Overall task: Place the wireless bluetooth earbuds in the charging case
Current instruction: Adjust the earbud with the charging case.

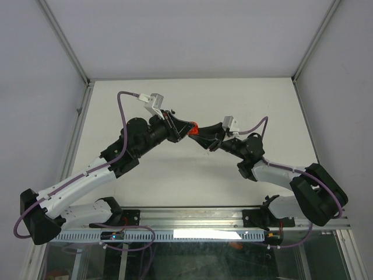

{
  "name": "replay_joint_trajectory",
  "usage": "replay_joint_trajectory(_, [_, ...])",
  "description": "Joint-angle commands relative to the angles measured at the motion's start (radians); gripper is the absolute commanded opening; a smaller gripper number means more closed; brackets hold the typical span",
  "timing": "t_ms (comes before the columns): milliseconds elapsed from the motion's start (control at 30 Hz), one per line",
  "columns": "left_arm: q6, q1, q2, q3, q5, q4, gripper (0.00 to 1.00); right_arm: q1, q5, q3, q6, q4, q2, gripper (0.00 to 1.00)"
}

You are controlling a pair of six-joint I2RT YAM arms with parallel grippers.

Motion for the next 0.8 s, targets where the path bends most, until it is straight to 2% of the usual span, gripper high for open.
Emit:
replay_joint_trajectory(0, [-0.031, -0.002, 0.003, -0.005, 0.033, 0.128, 0.12, -0.002, -0.015, 0.019, 0.000, 0.079, -0.017, 0.00])
replay_joint_trajectory(767, [-0.009, -0.001, 0.008, -0.037, 0.017, 0.085, 0.11, -0.002, -0.009, 0.011, 0.007, 0.074, -0.059, 0.00])
